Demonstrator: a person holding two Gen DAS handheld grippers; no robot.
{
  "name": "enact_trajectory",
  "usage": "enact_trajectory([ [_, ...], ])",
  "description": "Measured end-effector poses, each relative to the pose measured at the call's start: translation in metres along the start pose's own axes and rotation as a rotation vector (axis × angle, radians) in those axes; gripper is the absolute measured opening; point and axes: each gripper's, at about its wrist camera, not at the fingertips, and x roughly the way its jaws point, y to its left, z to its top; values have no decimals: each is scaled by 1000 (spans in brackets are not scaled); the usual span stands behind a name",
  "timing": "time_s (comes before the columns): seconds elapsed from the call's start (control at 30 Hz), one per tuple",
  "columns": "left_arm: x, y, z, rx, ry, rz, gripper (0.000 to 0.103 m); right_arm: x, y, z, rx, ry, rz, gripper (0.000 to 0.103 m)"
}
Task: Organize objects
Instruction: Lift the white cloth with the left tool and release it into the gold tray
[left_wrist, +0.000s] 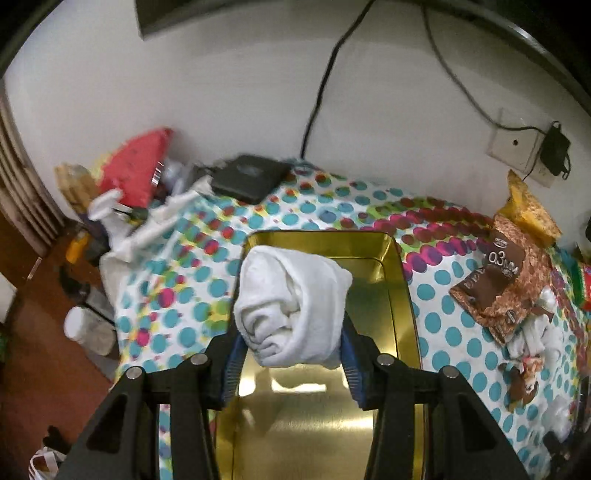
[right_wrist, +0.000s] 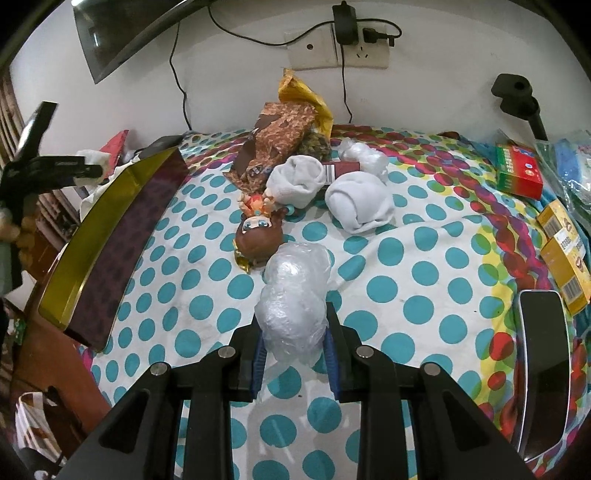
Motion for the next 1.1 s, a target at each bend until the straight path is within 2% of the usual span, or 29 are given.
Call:
enact_trajectory([
  [0.07, 17, 1, 7, 11, 20, 26, 47, 1, 0, 1, -3, 2, -12, 26],
  [0.23, 57, 6, 17, -11, 99, 14, 49, 4, -3, 2, 2, 10, -29, 26],
  [0.43, 73, 2, 20, 41, 86, 68, 49, 8, -2, 3, -1, 20, -38, 26],
  [0.53, 76, 1, 21, 45, 96, 76, 54, 10, -1, 4, -1, 25, -30, 26],
  [0.67, 75, 1, 21, 43, 94, 54, 63, 11, 3, 2, -15, 27, -27, 26],
  [0.87, 60, 5, 20, 14, 80, 53, 63, 6, 8, 3, -28, 11, -19, 26],
  [1.1, 9, 7, -5, -8, 17, 31, 63, -5, 23, 12, -63, -22, 7, 26],
])
